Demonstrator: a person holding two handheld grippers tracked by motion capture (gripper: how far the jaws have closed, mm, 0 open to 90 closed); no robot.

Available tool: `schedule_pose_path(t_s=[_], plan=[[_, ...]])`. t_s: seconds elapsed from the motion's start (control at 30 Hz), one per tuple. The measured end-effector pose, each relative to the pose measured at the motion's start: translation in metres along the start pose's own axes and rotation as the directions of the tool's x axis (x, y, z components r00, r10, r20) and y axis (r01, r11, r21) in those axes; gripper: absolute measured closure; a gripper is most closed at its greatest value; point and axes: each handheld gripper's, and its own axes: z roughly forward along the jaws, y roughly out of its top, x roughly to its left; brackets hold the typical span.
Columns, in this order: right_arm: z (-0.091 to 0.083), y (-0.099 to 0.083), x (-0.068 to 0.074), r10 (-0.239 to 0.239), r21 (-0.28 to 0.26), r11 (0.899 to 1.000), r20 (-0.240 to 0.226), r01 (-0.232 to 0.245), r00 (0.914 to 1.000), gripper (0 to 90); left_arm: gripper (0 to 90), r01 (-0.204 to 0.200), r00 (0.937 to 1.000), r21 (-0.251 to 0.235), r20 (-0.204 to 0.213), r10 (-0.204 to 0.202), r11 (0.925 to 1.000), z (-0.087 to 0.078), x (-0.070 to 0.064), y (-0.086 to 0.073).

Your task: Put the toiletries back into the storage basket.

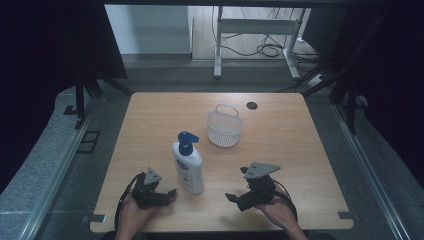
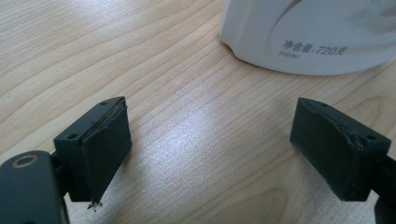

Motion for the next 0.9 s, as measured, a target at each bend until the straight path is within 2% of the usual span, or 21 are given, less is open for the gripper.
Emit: schedule_pose_path(t_s=[0.2, 0.4, 0.73, 0.9], plan=[[0.007, 0.006, 0.001, 0.000, -0.016, 1.000, -0.017, -0.001, 0.9999, 0.0, 11.7, 0.000, 1.0000, 0.000, 0.000, 0.000, 1.0000, 0.000, 0.000, 0.000], [0.015, 0.013, 0.004, -0.016, -0.006, 1.000, -0.014, 0.016, 0.9998, 0.0, 11.6, -0.002, 1.0000, 0.002, -0.001, 0.002, 1.0000, 0.000, 0.000, 0.000], [0.027, 0.019, 0.009, 0.007, 0.006, 1.000, -0.020, -0.007, 0.9998, 0.0, 11.7, 0.000, 1.0000, 0.001, 0.000, 0.000, 1.0000, 0.000, 0.000, 0.000], [0.030, 0.024, 0.012, -0.001, 0.002, 1.000, -0.022, 0.001, 0.9998, 0.0, 11.7, -0.002, 1.0000, 0.002, -0.001, 0.002, 1.0000, 0.000, 0.000, 0.000]])
